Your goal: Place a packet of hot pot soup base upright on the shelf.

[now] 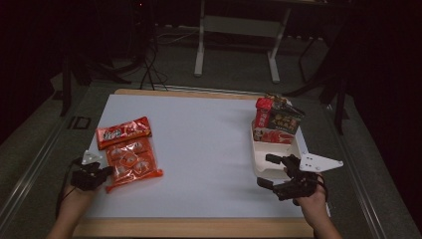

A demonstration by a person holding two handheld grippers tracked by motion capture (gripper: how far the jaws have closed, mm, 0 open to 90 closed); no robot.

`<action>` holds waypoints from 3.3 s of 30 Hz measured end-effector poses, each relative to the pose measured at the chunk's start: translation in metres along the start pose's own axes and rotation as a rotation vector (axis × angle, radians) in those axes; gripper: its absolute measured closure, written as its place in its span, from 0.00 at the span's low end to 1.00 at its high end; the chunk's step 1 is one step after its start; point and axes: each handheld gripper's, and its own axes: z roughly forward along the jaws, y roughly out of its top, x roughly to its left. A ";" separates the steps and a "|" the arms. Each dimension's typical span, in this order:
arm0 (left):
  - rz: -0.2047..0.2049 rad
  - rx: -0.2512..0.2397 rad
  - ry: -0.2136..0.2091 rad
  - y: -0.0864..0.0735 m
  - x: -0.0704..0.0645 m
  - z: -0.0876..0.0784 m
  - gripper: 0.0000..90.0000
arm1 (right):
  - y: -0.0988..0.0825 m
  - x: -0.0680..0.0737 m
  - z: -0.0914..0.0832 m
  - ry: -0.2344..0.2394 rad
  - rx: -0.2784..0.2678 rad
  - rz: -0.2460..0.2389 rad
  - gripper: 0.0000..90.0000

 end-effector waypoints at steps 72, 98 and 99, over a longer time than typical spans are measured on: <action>0.141 -0.029 -0.180 0.103 -0.111 0.094 1.00 | -0.004 0.001 -0.002 0.028 0.010 0.005 0.16; 0.127 -0.008 -0.135 0.151 -0.119 0.132 1.00 | -0.008 0.001 -0.001 0.044 0.024 0.010 0.16; 0.139 -0.005 -0.141 0.151 -0.120 0.133 1.00 | -0.008 0.001 -0.001 0.044 0.026 0.008 0.16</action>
